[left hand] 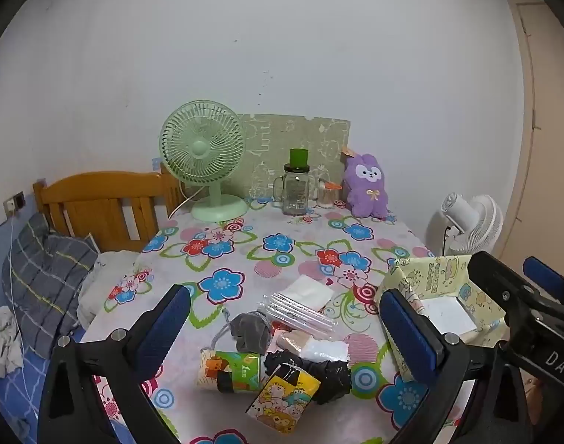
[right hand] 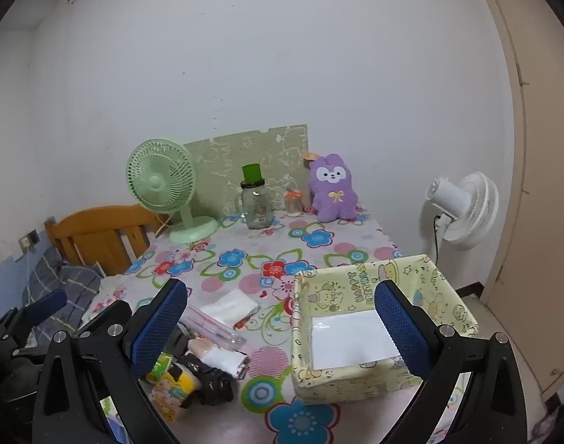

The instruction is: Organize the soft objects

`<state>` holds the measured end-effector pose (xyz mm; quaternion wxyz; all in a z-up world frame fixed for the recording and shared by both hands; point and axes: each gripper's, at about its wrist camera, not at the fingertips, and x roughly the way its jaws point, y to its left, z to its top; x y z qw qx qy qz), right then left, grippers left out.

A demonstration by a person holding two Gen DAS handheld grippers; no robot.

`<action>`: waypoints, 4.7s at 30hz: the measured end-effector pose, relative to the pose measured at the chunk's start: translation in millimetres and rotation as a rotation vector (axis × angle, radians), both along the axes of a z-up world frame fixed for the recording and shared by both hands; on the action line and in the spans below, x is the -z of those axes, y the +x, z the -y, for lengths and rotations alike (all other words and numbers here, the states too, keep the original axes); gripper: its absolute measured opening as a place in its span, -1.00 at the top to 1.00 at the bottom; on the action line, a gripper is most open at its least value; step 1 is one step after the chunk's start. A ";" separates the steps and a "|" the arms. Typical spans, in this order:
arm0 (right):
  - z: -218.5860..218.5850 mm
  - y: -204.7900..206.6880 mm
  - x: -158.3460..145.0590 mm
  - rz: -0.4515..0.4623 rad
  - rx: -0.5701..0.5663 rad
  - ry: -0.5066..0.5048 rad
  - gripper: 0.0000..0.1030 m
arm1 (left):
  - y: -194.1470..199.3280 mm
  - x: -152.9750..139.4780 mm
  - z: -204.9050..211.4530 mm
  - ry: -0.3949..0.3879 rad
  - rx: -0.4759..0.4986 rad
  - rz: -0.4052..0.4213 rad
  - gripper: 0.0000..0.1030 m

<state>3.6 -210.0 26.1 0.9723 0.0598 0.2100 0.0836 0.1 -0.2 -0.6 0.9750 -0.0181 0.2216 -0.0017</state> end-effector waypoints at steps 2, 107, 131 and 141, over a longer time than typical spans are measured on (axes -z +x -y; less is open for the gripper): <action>1.8 -0.2 1.0 -0.003 -0.009 0.001 -0.99 | -0.6 -3.8 1.4 0.013 0.007 -0.011 -0.99; -41.1 23.5 17.5 -0.042 -0.028 -0.054 -0.95 | 24.4 14.2 -9.1 0.022 0.042 -0.054 -0.91; -89.1 58.8 74.9 -0.173 -0.065 -0.044 -0.88 | 60.9 69.1 -41.5 0.024 0.068 -0.188 -0.91; -105.9 81.8 94.1 -0.241 -0.112 -0.071 -0.70 | 83.0 89.6 -51.7 0.007 0.056 -0.244 -0.89</action>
